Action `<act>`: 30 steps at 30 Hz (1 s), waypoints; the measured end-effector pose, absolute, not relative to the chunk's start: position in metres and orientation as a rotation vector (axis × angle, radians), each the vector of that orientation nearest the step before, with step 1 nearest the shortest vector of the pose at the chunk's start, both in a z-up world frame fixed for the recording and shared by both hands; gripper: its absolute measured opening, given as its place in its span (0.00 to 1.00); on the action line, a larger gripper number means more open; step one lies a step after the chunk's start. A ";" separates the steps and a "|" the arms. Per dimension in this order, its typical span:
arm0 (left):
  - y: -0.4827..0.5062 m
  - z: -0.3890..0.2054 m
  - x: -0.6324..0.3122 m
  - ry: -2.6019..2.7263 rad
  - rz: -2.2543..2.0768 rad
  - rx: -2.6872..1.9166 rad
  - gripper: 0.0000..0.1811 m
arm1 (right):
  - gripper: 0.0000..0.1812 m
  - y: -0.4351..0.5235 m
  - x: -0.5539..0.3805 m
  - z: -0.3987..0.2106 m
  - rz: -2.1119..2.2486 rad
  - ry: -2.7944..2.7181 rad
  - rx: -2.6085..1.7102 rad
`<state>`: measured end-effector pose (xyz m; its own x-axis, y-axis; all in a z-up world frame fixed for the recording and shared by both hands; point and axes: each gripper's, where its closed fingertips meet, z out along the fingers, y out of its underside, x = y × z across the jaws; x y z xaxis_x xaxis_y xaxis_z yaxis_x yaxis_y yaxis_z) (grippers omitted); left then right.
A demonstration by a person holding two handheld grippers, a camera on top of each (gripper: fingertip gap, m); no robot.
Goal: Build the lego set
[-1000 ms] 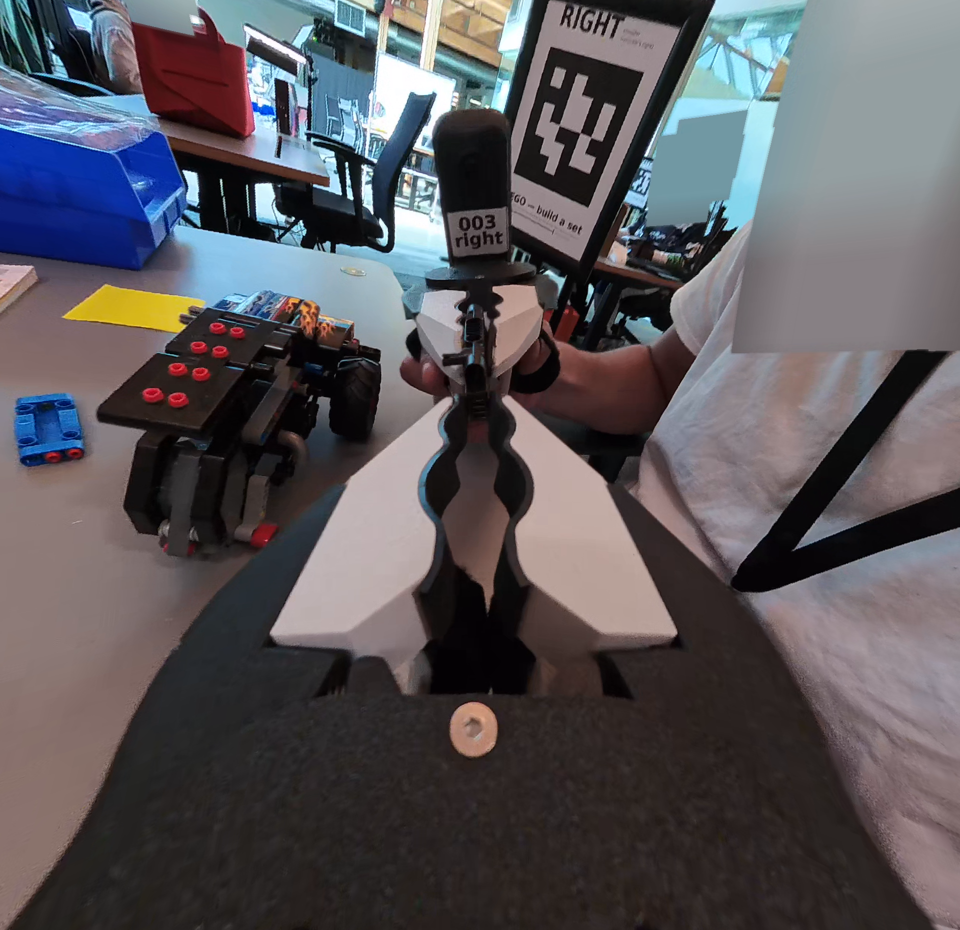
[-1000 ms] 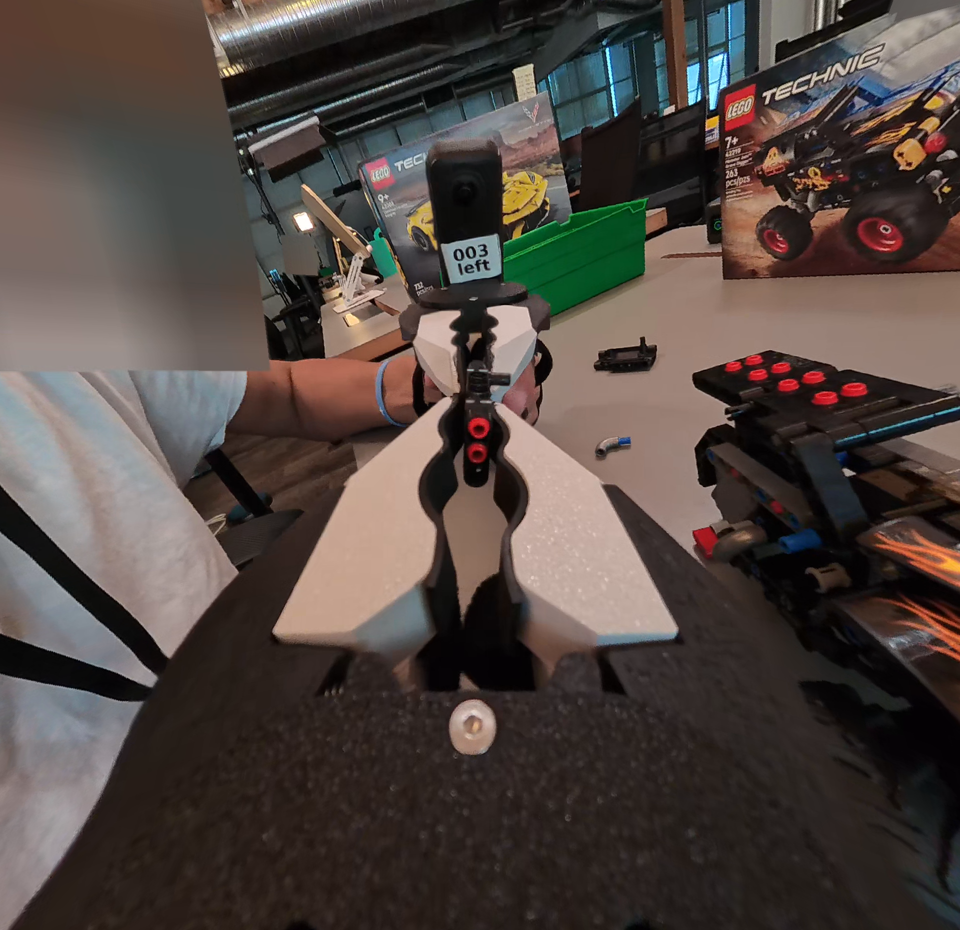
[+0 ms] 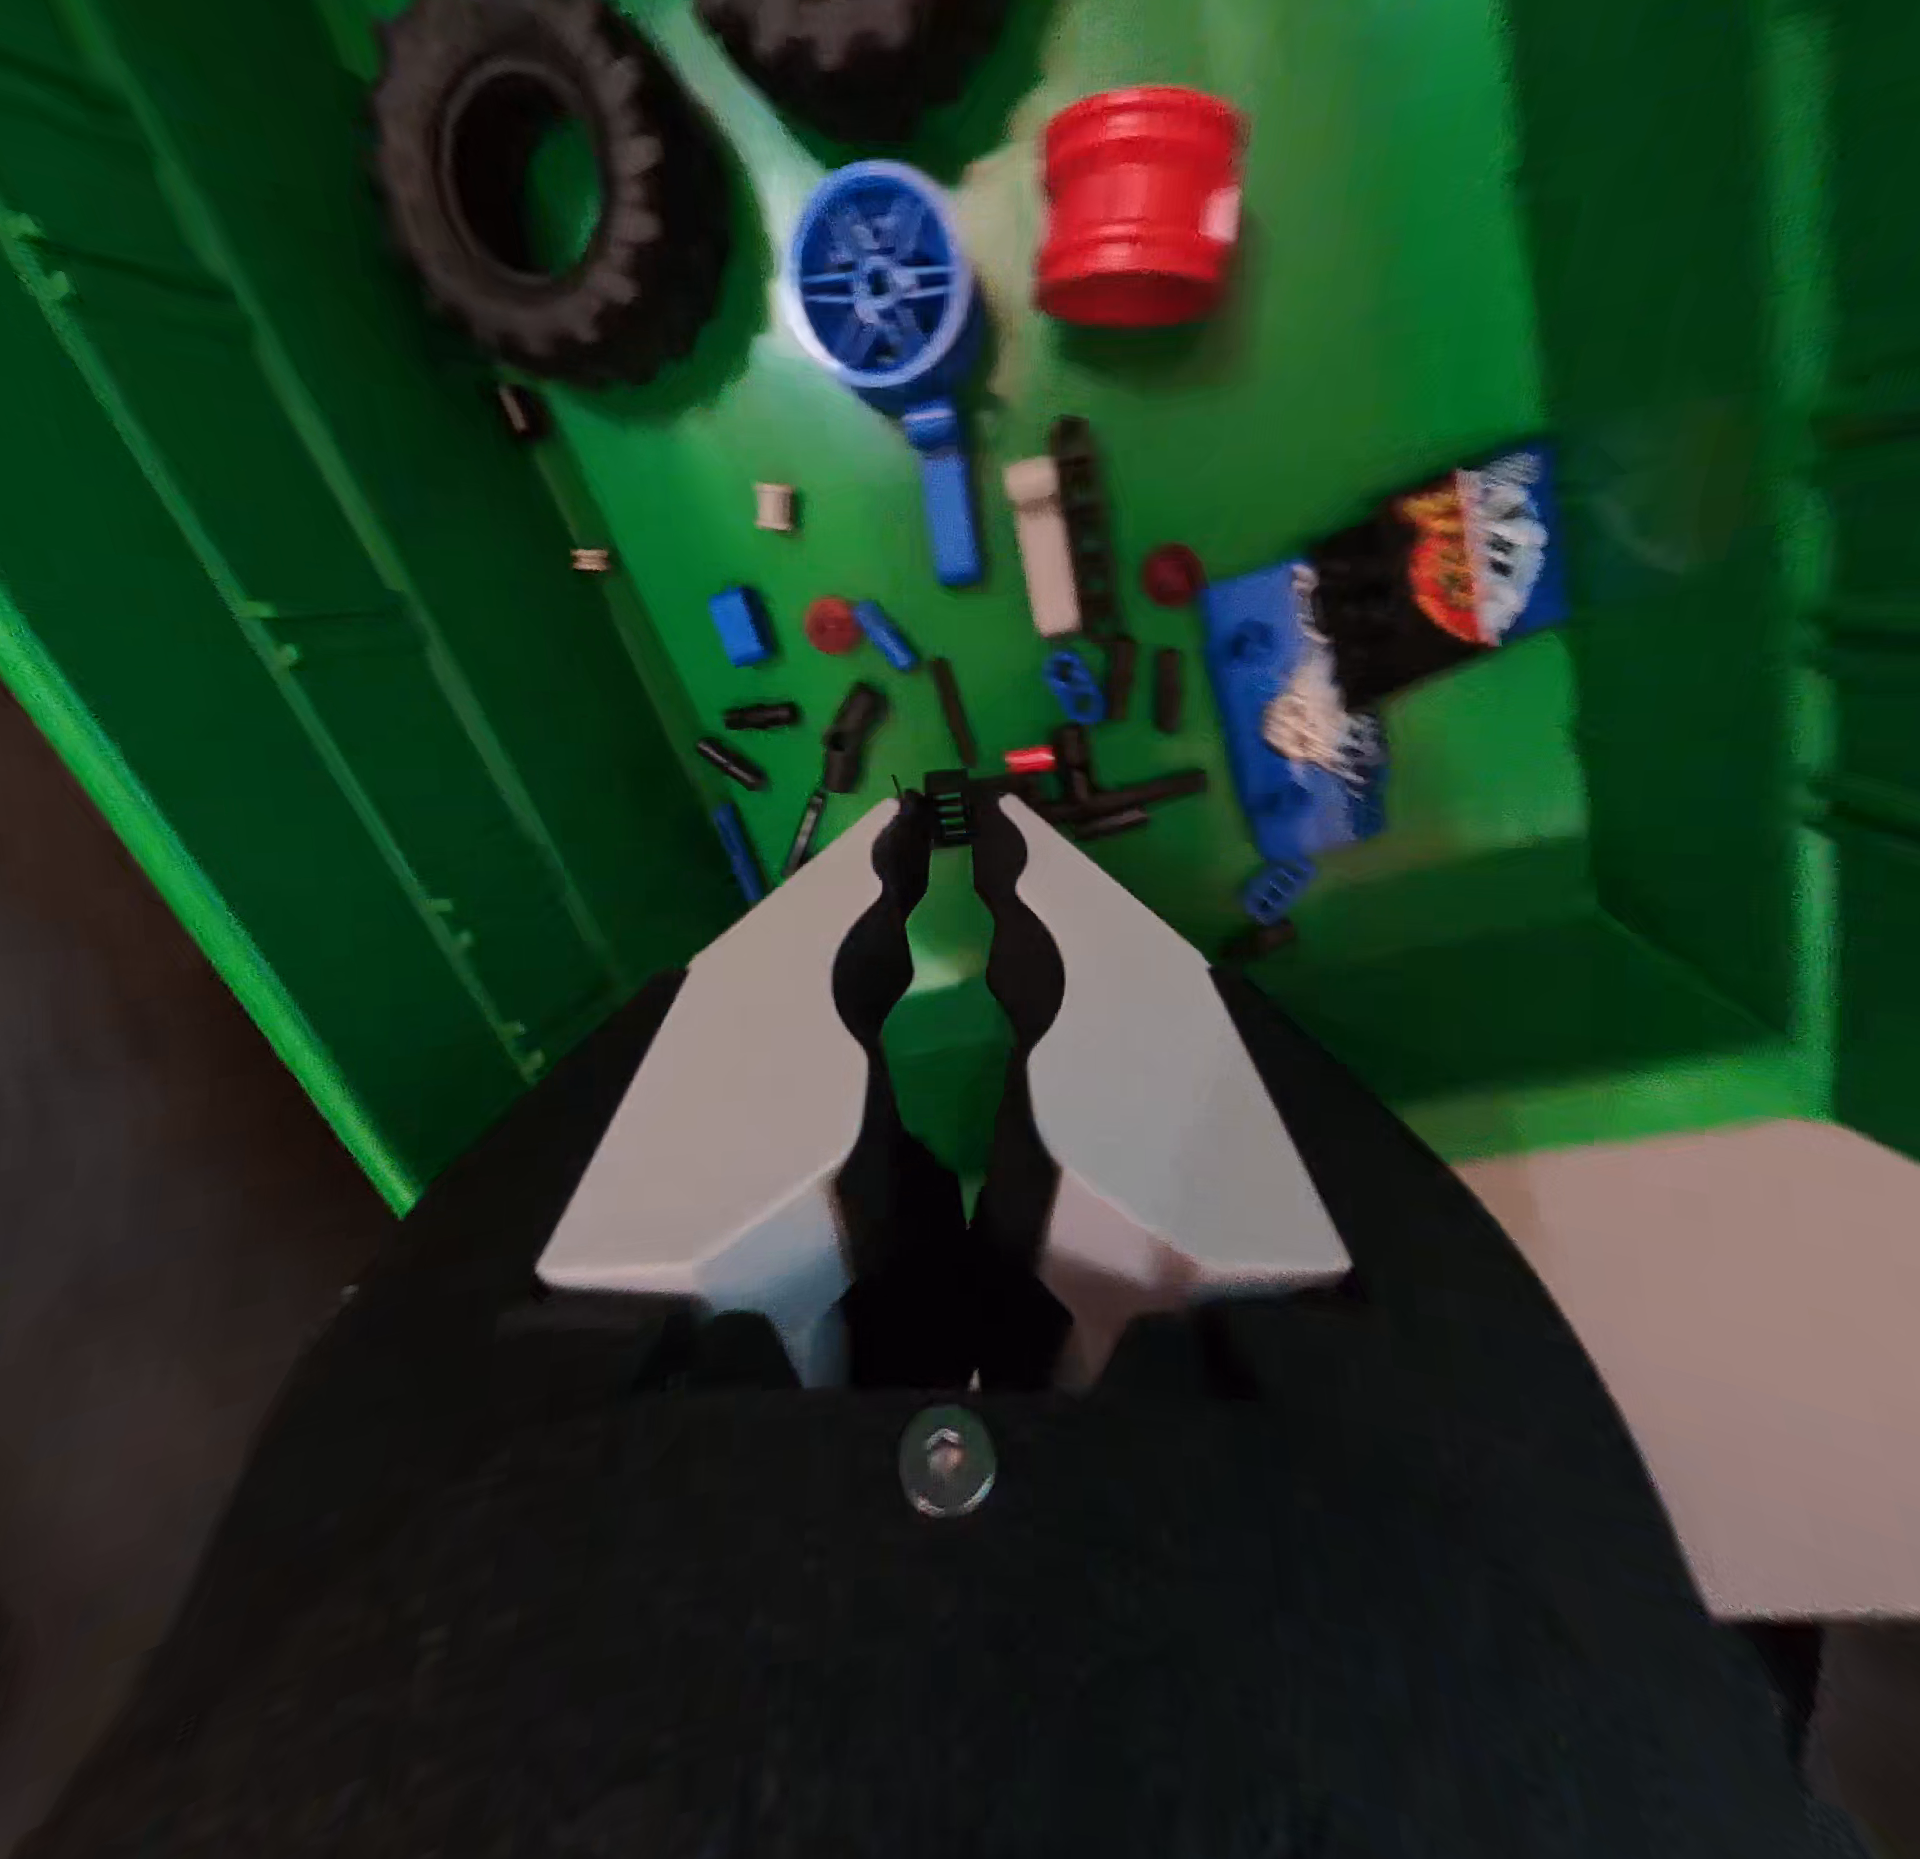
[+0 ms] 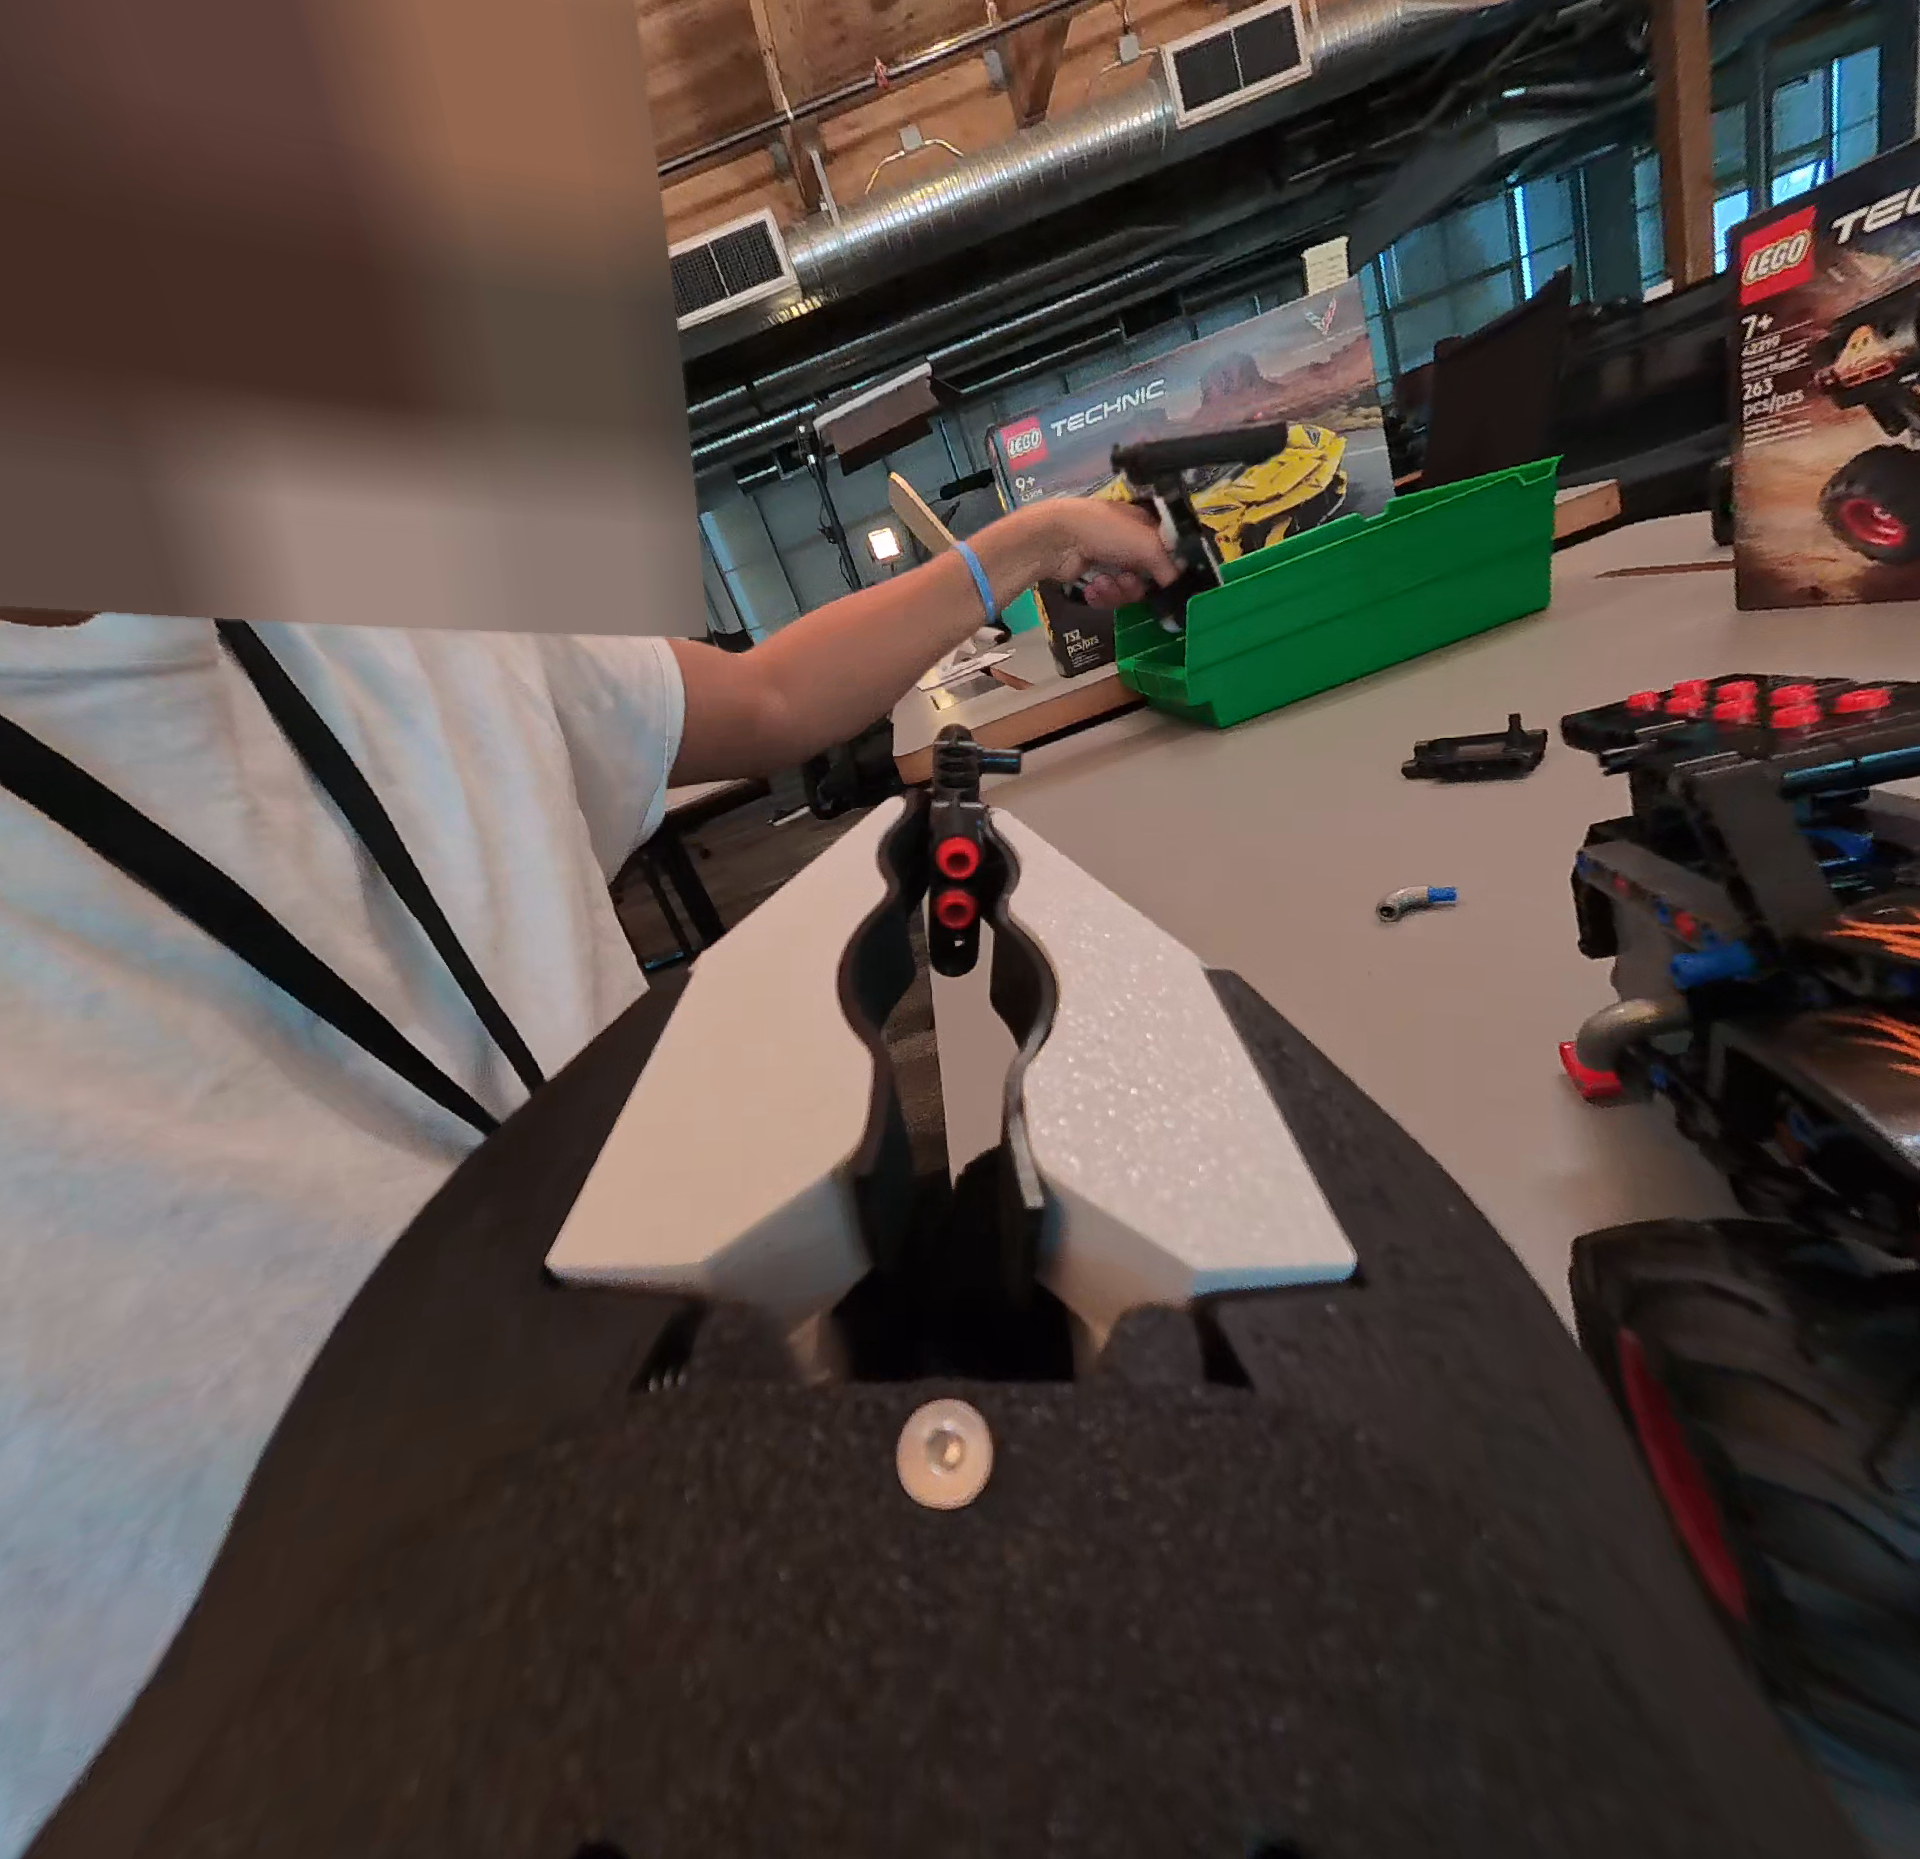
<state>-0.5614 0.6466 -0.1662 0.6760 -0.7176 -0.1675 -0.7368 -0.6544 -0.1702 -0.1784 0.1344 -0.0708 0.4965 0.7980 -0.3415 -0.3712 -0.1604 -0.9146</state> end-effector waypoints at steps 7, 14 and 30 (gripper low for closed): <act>0.655 -0.192 -0.569 1.072 0.074 -2.736 0.05 | 0.04 0.133 -0.190 -0.079 1.018 -0.474 -1.418; 0.655 -0.169 -0.562 1.013 0.058 -2.640 0.18 | 0.04 0.132 -0.187 -0.076 1.042 -0.463 -1.397; 0.214 -0.153 -0.199 1.912 -0.740 -1.400 0.13 | 0.04 0.136 -0.138 -0.049 1.002 -0.191 -1.207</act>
<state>-0.1988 0.2144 -0.1534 -0.2215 -0.9600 -0.1710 -0.5952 0.2720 -0.7561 -0.1377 0.1361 -0.0489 0.5792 0.7274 -0.3679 -0.5407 0.0051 -0.8412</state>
